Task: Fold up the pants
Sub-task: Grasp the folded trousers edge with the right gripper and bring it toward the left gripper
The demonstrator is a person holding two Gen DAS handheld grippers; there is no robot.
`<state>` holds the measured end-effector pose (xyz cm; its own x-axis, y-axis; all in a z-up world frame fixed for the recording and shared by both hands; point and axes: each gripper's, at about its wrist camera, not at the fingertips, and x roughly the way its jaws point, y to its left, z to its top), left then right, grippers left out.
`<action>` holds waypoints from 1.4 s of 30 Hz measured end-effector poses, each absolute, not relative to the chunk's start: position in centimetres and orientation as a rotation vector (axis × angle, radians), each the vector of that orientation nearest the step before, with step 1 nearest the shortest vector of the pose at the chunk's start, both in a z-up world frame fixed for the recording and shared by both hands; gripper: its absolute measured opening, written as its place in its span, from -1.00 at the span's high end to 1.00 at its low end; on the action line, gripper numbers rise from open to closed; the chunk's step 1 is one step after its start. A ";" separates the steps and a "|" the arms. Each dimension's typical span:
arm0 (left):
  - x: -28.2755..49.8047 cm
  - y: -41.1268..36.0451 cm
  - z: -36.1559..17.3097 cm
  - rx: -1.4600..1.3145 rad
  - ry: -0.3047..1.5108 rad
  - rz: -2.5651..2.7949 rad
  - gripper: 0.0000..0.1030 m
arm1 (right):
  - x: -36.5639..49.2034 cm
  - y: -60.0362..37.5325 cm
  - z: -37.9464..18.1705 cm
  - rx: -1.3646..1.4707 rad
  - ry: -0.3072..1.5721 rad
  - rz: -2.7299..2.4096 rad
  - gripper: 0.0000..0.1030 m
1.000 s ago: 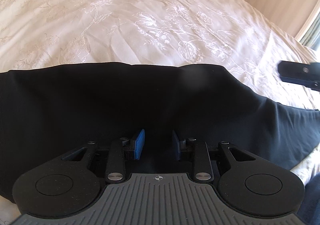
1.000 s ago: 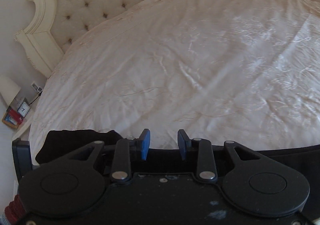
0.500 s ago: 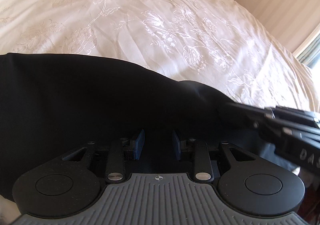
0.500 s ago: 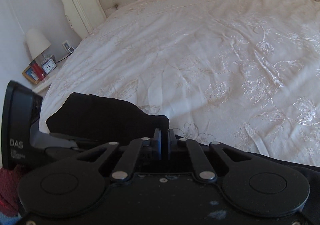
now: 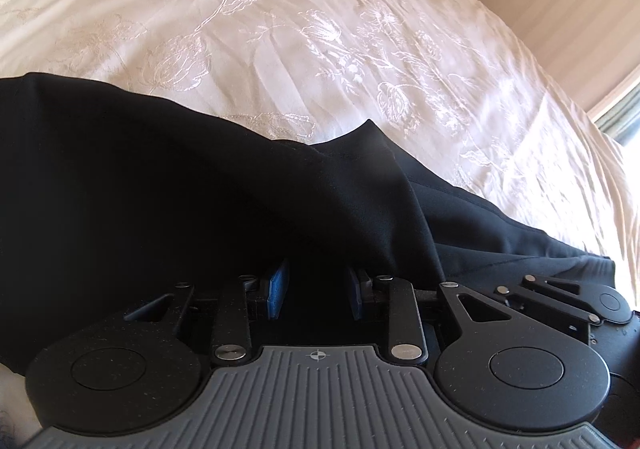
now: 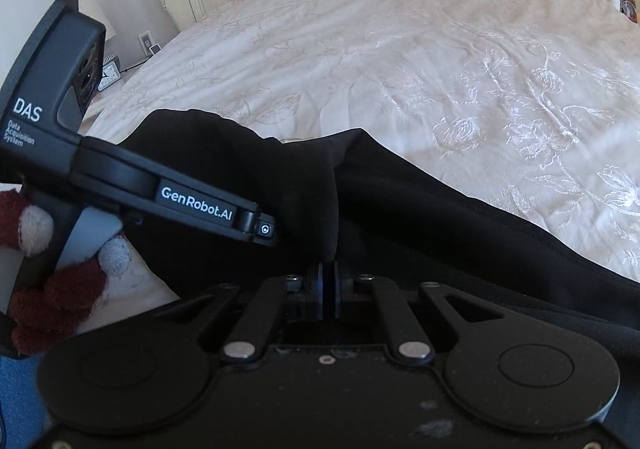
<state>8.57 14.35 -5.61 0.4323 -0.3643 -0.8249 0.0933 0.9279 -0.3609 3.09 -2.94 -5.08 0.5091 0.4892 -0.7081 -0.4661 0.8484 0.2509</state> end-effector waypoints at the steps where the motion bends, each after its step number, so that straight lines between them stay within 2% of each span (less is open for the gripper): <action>1: 8.6 14.4 -5.6 -0.282 1.090 -0.290 0.42 | 3.2 -3.1 -4.8 0.040 0.860 0.568 0.71; 3: 8.6 14.5 -5.7 -0.295 1.089 -0.288 0.42 | 3.8 -3.6 -4.2 0.088 0.856 0.552 0.52; 12: 8.5 14.0 -5.6 -0.261 1.080 -0.279 0.42 | 8.1 -3.9 -0.9 0.166 0.834 0.496 0.36; 21: 8.7 14.0 -5.8 -0.264 1.078 -0.276 0.42 | 14.8 -2.7 -3.1 0.263 1.049 0.565 0.20; 25: 8.9 14.6 -6.0 -0.309 1.088 -0.278 0.42 | 16.0 -1.8 -4.1 0.322 1.177 0.713 0.21; 31: 8.7 15.0 -6.2 -0.348 1.091 -0.272 0.42 | 17.4 -1.8 -3.8 0.413 1.077 0.697 0.21; 38: 8.6 15.0 -6.4 -0.354 1.091 -0.263 0.42 | 19.7 -1.8 -6.0 0.474 1.070 0.594 0.27; 39: 8.6 15.0 -6.4 -0.350 1.090 -0.262 0.42 | 19.8 -1.9 -6.3 0.481 1.073 0.578 0.29; 42: 8.4 14.5 -6.4 -0.315 1.080 -0.258 0.42 | 20.4 -1.3 -7.2 0.396 1.095 0.544 0.63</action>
<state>8.43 14.46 -6.35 0.4493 -0.3566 -0.8191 0.0523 0.9258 -0.3744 20.44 -1.27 -7.23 0.3500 0.5949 -0.7236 -0.2175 0.8029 0.5550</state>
